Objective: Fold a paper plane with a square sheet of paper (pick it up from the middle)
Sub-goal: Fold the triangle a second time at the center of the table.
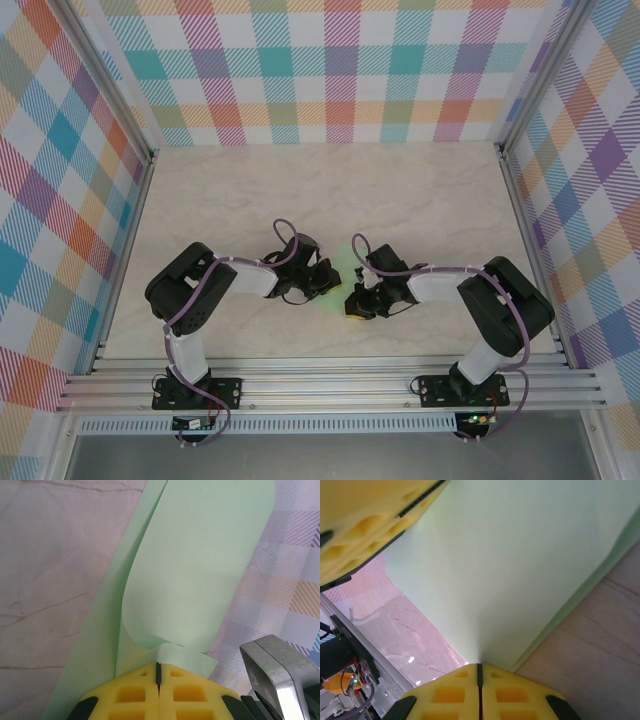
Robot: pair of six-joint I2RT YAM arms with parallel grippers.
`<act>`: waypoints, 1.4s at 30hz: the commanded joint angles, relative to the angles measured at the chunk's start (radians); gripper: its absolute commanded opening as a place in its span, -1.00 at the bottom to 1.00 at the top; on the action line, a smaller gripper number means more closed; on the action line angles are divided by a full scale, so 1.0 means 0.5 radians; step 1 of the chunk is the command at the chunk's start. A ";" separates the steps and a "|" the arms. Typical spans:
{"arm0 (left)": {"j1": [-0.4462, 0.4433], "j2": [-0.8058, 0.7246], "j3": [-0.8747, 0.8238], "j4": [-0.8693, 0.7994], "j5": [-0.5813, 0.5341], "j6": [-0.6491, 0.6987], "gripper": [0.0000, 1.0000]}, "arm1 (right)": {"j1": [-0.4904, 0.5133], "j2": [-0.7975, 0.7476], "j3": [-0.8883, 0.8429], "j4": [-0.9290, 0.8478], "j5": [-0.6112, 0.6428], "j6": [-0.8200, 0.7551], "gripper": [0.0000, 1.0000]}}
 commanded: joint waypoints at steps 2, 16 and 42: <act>-0.018 0.017 -0.032 -0.058 0.014 0.002 -1.00 | 0.016 -0.012 -0.051 -0.160 0.130 -0.183 -0.87; -0.084 -0.105 -0.043 -0.051 -0.144 -0.085 -1.00 | 0.040 -0.281 -0.049 0.204 0.147 0.226 -0.83; -0.075 -0.244 0.056 -0.258 -0.101 0.157 -0.86 | 0.053 0.034 -0.086 0.081 0.305 0.147 -0.90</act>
